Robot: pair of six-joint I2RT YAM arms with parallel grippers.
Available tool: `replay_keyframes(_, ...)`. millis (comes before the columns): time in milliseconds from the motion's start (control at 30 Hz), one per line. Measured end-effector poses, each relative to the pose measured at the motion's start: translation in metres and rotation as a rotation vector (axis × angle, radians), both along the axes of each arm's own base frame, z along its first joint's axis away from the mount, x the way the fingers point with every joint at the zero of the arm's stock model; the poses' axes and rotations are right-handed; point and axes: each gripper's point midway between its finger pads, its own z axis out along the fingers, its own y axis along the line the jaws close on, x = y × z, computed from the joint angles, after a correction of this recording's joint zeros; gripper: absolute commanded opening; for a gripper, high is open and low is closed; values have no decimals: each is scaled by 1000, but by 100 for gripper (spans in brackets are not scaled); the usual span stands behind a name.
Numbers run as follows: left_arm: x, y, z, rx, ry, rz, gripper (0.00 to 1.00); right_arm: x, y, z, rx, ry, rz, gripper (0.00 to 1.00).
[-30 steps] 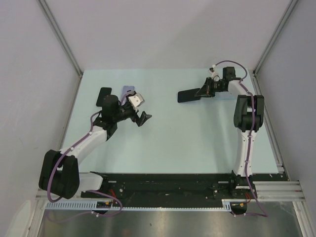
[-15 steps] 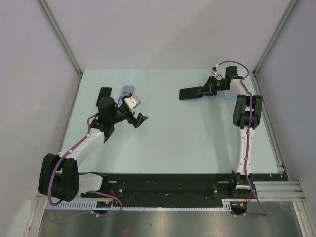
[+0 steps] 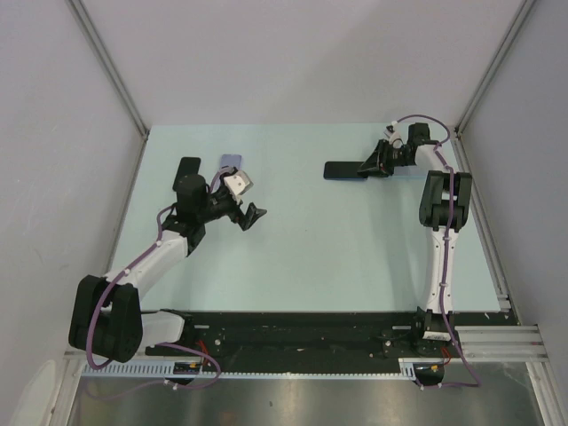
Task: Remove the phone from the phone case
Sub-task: Place the phone at the center of the board.
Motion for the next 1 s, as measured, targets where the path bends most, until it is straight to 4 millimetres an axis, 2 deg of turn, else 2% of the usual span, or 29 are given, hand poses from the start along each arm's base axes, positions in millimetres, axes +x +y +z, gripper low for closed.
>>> replay_keyframes(133, -1, -1, 0, -5, 7, -2, 100, 5, -2, 1, -17, -13, -12, 48)
replay_keyframes(300, -1, -1, -2, -4, 13, -4, 100, 14, -6, 5, -42, -43, -33, 50)
replay_keyframes(500, -1, -2, -2, -7, 15, -8, 100, 25, -9, 11, -64, -81, -51, 51)
replay_keyframes(1000, -4, -3, -4, -14, 24, -18, 100, 28, -14, 6, -100, -86, -68, 52)
